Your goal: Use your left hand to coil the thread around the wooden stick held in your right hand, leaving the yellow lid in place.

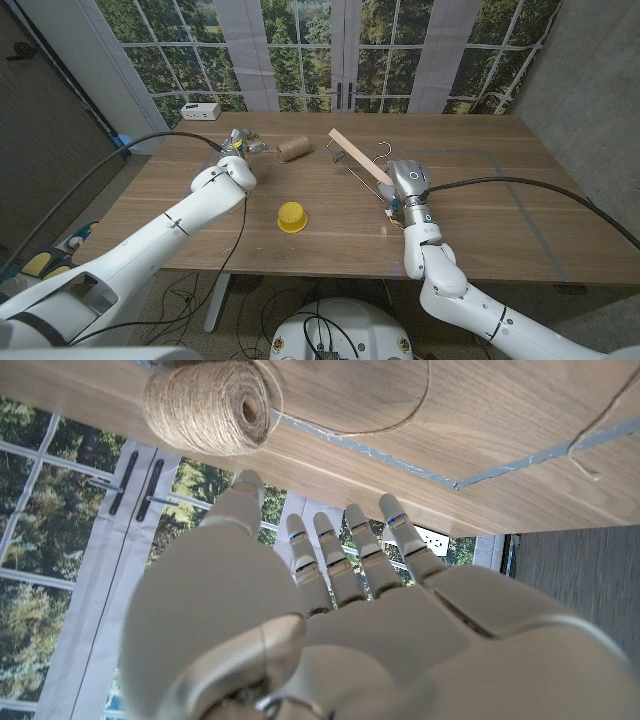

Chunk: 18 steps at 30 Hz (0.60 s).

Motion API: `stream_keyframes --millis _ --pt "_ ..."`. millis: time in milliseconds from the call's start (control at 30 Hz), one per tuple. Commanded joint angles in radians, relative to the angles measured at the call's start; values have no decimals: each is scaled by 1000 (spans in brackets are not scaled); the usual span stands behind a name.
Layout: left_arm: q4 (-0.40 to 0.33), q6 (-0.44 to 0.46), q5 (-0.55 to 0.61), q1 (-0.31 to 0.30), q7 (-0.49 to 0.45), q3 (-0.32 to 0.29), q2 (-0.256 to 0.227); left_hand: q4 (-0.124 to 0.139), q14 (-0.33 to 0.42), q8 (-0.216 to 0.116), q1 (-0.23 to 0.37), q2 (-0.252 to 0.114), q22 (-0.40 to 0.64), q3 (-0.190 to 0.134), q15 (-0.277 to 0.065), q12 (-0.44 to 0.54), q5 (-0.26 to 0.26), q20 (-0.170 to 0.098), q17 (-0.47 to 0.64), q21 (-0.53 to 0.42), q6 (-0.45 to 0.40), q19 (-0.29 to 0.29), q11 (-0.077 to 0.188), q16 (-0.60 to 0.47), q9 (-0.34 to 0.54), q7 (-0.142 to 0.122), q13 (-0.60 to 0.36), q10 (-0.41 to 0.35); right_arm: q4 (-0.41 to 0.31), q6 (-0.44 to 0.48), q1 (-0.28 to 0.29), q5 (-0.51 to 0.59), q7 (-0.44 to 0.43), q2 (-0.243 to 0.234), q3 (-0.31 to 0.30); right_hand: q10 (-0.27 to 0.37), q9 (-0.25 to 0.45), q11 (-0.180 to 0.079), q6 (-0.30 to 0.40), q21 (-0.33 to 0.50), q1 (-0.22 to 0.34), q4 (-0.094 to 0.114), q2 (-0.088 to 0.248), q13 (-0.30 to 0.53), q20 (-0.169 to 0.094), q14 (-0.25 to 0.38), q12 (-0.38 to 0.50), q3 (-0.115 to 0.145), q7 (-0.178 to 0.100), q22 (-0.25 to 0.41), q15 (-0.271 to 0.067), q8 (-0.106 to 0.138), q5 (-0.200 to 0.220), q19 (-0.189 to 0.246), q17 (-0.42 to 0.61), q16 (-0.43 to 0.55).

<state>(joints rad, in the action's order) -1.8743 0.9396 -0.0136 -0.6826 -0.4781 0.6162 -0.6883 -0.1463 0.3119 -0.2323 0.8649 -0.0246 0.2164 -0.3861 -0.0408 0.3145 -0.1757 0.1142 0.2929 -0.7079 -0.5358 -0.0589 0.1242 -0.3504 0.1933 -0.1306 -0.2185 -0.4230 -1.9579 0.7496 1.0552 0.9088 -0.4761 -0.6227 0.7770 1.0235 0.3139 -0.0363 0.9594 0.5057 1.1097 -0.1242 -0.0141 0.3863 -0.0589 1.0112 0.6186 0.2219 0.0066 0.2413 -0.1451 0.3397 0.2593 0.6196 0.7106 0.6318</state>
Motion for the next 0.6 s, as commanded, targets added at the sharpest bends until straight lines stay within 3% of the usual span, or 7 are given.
stream_keyframes --millis 33,167,400,600 --pt "58 130 50 166 123 144 -9 9 -64 24 -27 13 -1 28 28 -24 5 26 -13 18 44 65 -2 34 4 9 1 45 0 -4 8 -29 -21 -7 -11 28 5 -22 83 9 168 4 166 65 -85 15 9 -1 -78 1 -81 -3 7 -4 8 -6" --pt "81 138 49 197 153 165 -4 11 -77 27 -33 15 -2 36 33 -27 4 32 -20 26 50 86 2 43 4 10 2 49 -1 -2 9 -33 -25 -9 -12 26 4 -13 84 15 170 5 167 66 -85 16 9 -3 -78 0 -81 -5 8 -6 13 -11" --pt "136 115 55 257 215 212 6 19 -95 32 -53 18 -5 50 48 -29 4 39 -30 36 65 113 11 57 5 19 4 43 -2 1 8 -38 -29 -12 -11 27 5 -26 84 24 174 6 168 68 -86 18 11 -6 -76 -2 -81 -8 10 -10 23 -20" --pt "178 95 72 309 269 261 19 20 -99 29 -60 18 -6 56 52 -31 3 43 -37 41 56 124 17 63 5 6 5 41 -2 5 6 -41 -28 -13 -10 30 5 -22 86 32 176 7 169 65 -86 21 10 -9 -77 -4 -82 -11 11 -13 31 -26"
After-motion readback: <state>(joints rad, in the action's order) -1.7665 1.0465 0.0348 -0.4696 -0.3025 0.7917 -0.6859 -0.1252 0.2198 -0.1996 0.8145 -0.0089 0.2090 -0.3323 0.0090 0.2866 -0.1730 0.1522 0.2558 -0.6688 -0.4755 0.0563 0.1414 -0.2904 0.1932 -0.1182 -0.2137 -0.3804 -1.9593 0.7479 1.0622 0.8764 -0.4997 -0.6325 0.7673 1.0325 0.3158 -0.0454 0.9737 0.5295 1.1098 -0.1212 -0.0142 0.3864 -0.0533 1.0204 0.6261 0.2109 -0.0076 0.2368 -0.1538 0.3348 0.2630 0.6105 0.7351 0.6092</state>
